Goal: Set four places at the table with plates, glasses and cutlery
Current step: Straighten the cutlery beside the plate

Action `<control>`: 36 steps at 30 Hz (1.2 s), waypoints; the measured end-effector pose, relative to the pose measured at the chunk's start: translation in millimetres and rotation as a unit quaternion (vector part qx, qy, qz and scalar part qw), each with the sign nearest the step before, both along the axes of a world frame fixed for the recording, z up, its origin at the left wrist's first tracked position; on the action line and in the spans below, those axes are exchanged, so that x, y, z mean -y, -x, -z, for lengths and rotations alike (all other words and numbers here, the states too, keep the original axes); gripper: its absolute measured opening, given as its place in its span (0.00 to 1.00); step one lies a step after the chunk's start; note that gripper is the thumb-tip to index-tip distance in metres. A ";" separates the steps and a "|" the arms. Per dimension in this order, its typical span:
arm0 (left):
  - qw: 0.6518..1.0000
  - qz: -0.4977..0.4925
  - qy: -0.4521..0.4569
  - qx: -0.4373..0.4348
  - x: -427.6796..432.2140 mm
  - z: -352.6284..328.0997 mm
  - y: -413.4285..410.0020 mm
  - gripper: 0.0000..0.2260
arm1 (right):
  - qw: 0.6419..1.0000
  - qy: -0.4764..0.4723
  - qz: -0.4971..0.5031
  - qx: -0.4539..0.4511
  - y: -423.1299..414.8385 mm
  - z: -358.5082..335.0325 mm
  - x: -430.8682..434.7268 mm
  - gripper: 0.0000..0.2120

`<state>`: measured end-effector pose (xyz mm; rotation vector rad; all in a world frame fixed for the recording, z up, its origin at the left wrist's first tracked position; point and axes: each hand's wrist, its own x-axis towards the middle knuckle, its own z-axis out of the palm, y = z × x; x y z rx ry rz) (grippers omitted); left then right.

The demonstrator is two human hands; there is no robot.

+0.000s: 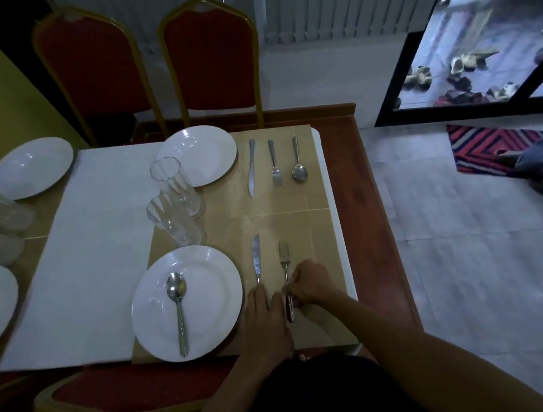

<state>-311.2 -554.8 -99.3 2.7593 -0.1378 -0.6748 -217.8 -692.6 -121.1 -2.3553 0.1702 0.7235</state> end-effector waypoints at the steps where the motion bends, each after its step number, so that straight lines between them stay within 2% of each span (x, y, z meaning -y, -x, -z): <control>1: 1.000 -0.003 0.003 -0.008 -0.7 3.4 -0.1 0.28 | 1.000 0.000 0.001 -0.002 -0.6 0.0 0.3 0.14; 5: 1.000 0.000 0.020 0.024 2.7 -7.3 0.1 0.28 | 1.000 -0.003 0.008 -0.004 -0.9 -1.2 0.4 0.15; 8: 1.000 0.002 -0.008 0.008 4.0 -7.7 0.0 0.27 | 1.000 0.003 0.010 0.007 1.4 -1.8 0.1 0.15; 16: 1.000 -0.003 -0.008 0.025 3.3 4.9 1.7 0.24 | 1.000 0.012 0.015 0.002 3.1 -3.7 -0.9 0.14; 20: 0.997 -0.020 0.040 0.069 0.5 2.0 -1.1 0.29 | 1.000 0.023 0.013 0.000 4.6 -10.0 -0.1 0.16; 23: 0.990 -0.056 0.083 0.097 -6.7 -10.1 -8.2 0.29 | 0.999 0.021 0.030 0.011 6.8 -16.1 0.2 0.18; 27: 0.962 -0.133 0.176 0.162 -28.3 -27.9 -15.1 0.19 | 0.995 0.003 0.072 0.064 14.5 -31.8 -18.8 0.15; 31: 0.939 -0.237 0.197 0.149 -65.2 -45.5 -27.2 0.18 | 0.996 -0.038 0.043 0.065 18.4 -46.4 -70.5 0.10; 33: 0.934 -0.291 0.170 0.122 -93.7 -49.7 -32.5 0.19 | 0.996 -0.070 0.000 0.061 22.5 -50.1 -99.7 0.12; 36: 0.953 -0.297 0.046 0.036 -140.8 -47.0 -28.6 0.24 | 0.993 -0.095 -0.066 0.032 29.4 -53.5 -137.2 0.13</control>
